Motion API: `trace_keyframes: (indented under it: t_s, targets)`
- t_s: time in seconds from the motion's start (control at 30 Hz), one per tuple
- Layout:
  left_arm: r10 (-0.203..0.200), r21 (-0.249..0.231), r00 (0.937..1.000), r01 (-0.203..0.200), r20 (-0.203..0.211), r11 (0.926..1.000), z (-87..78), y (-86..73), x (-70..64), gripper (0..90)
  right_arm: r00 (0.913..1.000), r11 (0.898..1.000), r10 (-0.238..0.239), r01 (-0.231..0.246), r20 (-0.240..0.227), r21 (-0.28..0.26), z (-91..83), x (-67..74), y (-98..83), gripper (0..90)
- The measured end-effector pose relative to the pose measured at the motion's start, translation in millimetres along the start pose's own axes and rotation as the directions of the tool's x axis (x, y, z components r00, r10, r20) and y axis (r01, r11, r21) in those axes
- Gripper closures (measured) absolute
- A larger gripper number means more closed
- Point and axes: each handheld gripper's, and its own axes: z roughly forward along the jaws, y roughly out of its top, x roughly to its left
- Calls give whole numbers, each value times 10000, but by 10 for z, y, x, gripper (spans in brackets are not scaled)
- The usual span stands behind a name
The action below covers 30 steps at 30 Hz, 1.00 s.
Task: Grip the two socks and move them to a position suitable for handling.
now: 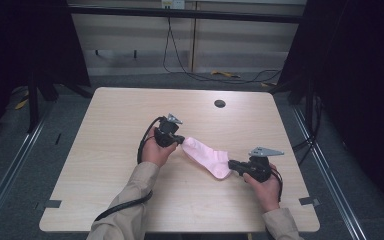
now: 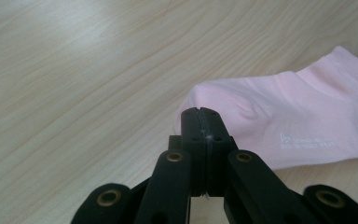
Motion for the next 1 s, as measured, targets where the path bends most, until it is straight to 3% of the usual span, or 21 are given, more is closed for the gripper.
trace_keyframes:
  t_s: [0.2, 0.3, 0.7, 1.0]
  targets:
    - [-75, 23, 10000, 75, 4, 10000, 73, -35, -17, 896, 9999, 10000, 23, -23, 105, 21, -24, -26, -12, 851]
    - [99, 168, 10000, -99, -5, 9998, 109, -37, -31, 895, 9998, 9999, 119, -120, 140, 56, -18, -48, -26, 851]
    - [124, 529, 9997, -114, -188, 9985, 309, -118, -45, 891, 9998, 9991, -72, 63, 203, 425, 35, -51, -81, 848]
    - [354, 582, 9987, -331, -375, 9978, 302, -140, -73, 891, 9983, 9979, -329, 300, 488, 582, 41, -37, -49, 846]
